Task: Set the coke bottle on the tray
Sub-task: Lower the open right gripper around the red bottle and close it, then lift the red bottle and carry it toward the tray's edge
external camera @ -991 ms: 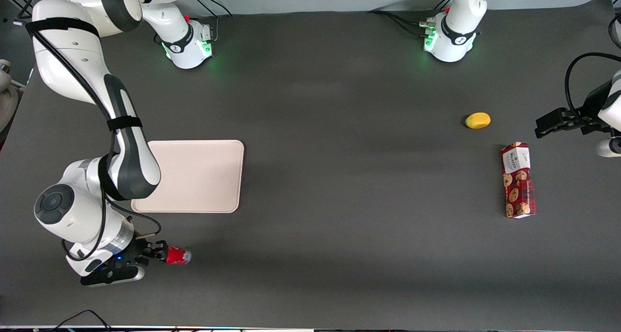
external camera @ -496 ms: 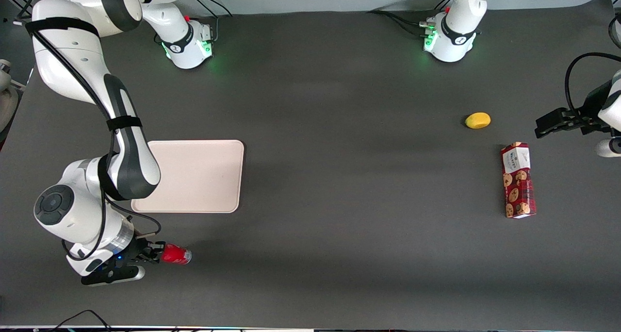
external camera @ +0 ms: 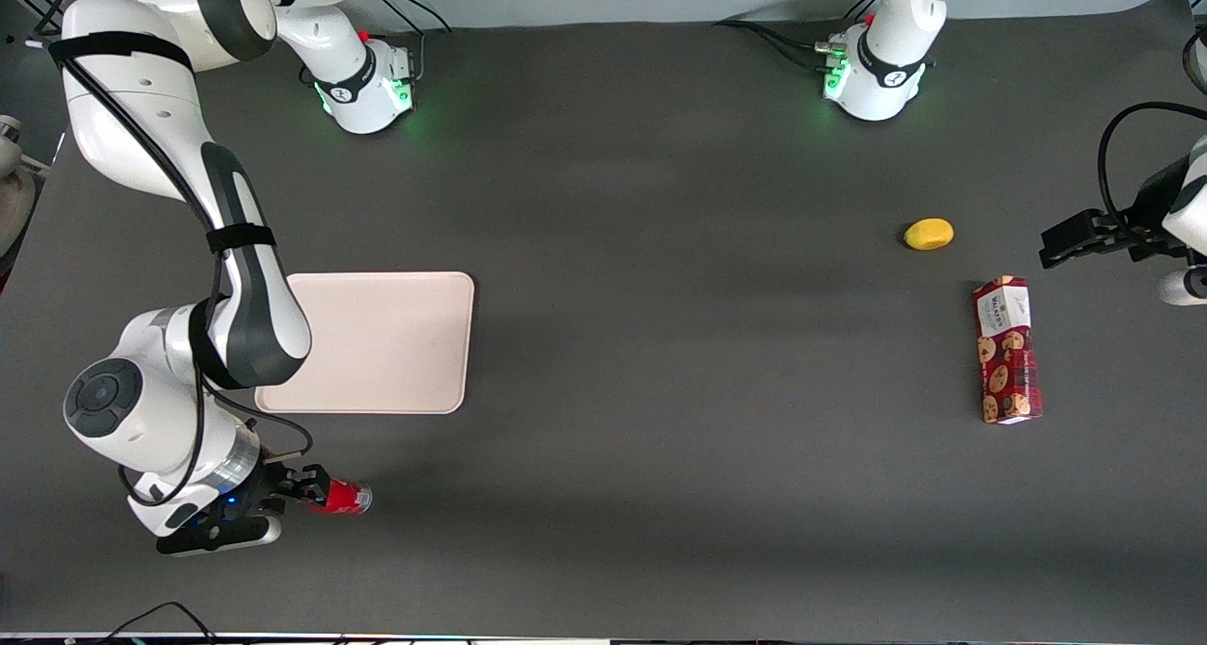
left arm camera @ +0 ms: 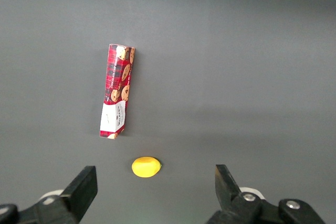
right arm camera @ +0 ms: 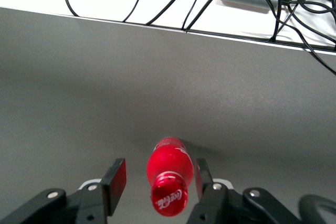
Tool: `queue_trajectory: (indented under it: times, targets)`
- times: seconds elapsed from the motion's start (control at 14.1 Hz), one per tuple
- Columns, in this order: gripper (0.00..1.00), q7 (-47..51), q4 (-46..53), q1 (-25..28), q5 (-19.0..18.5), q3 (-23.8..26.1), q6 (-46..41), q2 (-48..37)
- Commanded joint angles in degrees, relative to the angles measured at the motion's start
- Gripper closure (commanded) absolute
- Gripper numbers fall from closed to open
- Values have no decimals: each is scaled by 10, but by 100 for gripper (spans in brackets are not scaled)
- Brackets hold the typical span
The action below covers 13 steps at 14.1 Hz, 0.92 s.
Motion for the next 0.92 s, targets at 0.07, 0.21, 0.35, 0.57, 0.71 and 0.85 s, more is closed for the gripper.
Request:
queue_trajectory:
  times: [0.07, 0.21, 0.35, 0.57, 0.71, 0.85]
  targets:
    - [34, -5, 3, 0, -1, -1, -14, -4]
    - [49, -6, 1, -3, 0, -1, -15, -3]
    - [67, -4, 1, -4, 1, -1, -22, -1]
    - [90, -4, 1, -2, 1, -1, -23, -1]
    - [96, -5, 2, 0, 0, -1, -34, -6]
    - [99, -5, 11, 2, -1, -1, -109, -29]
